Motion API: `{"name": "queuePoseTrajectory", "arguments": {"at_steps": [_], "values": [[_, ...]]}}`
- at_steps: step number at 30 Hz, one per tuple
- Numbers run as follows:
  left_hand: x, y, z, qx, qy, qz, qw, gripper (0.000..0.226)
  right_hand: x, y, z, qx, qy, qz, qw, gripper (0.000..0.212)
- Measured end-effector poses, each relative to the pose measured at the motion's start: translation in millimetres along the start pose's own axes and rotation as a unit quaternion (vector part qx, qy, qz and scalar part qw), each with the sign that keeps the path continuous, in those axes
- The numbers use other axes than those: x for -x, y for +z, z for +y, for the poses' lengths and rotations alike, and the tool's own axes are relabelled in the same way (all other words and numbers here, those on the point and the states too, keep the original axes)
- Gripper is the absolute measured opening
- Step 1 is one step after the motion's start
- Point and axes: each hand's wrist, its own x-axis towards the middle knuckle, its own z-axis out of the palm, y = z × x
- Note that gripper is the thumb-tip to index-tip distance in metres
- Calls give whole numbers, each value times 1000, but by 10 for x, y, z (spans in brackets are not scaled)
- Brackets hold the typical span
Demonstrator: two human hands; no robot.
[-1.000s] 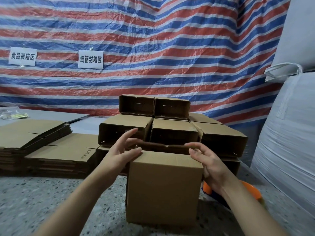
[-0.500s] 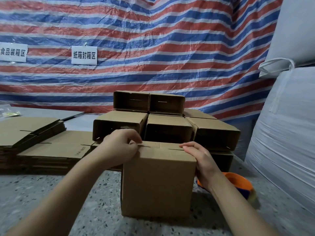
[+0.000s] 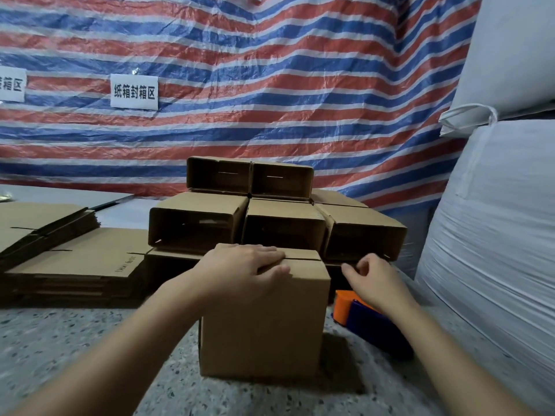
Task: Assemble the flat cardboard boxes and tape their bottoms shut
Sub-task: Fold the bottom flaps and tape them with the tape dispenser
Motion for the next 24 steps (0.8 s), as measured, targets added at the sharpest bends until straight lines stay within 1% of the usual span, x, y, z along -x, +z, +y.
{"name": "queuePoseTrajectory", "arguments": {"at_steps": [1,2,5,8,12,13,15,17,19,20,21,22,24], "values": [[8,-2,8,-3,-3,-2,1000,64,-10,1,175,96,5,-10,995,44],[12,-5,13,-4,-5,-3,1000,66,-9,15,324,156,12,-24,987,48],[13,-4,9,-3,-1,4,1000,71,43,94,595,270,30,-63,960,58],[15,7,-1,1,0,11,1000,63,71,170,693,287,41,-78,954,60],[15,-20,-5,8,8,1,1000,54,120,170,665,287,8,-87,954,52],[16,-31,-5,17,11,-1,1000,50,133,139,637,276,4,-82,958,50],[22,-57,-9,39,11,-9,999,48,149,9,503,205,4,-55,977,50],[35,-77,-32,68,-6,-21,997,49,144,-232,235,98,-11,-11,995,62],[45,-94,-61,121,-36,-33,991,51,132,-543,-152,1,-39,32,999,71],[45,-104,-69,152,-47,-35,987,50,122,-690,-358,-46,-50,33,997,73],[42,-113,-73,179,-53,-31,982,49,104,-822,-557,-89,-60,14,994,74],[33,-115,-85,200,-55,-23,978,46,79,-930,-744,-122,-67,-23,990,76],[11,-113,-119,252,-63,1,966,37,15,-1061,-1075,-166,-76,-126,975,81]]}}
